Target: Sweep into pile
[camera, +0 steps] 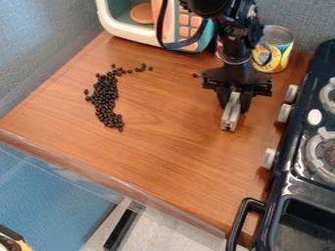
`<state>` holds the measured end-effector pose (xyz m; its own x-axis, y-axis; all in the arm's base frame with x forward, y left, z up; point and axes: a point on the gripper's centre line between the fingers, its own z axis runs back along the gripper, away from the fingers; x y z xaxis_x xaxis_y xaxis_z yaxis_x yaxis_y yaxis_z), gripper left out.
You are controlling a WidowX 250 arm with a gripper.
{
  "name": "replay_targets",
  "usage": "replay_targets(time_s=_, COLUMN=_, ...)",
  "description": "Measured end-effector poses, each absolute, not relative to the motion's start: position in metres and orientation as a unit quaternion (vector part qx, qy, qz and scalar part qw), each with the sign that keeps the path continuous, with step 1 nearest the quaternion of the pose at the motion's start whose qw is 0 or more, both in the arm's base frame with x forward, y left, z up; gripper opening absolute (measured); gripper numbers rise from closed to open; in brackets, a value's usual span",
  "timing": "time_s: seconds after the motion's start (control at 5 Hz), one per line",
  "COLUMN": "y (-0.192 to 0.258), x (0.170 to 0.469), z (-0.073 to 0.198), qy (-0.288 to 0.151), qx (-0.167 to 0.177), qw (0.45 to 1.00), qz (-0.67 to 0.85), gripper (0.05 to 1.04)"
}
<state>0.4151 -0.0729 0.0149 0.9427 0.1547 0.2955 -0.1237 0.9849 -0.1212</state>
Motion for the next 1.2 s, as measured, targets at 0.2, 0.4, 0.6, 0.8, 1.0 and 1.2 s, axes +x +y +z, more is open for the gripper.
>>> replay_targets(time_s=0.2, y=-0.072, x=0.418, z=0.015, qy=-0.156, qx=-0.053, qw=0.981, qz=0.105, gripper=0.383)
replay_targets(time_s=0.4, y=-0.063, x=0.424, z=0.016, qy=-0.156, qx=-0.054, qw=0.973, qz=0.164, gripper=0.383)
replay_targets(time_s=0.6, y=-0.049, x=0.430, z=0.015, qy=-0.147, qx=-0.058, qw=0.963, qz=0.220, gripper=0.383)
replay_targets(time_s=0.8, y=-0.030, x=0.435, z=0.016, qy=-0.138, qx=-0.061, qw=0.952, qz=0.266, gripper=0.383)
replay_targets(time_s=1.0, y=-0.017, x=0.437, z=0.017, qy=-0.135, qx=-0.066, qw=0.943, qz=0.297, gripper=0.383)
replay_targets(time_s=1.2, y=0.001, x=0.437, z=0.016, qy=-0.130, qx=-0.079, qw=0.929, qz=0.336, gripper=0.383)
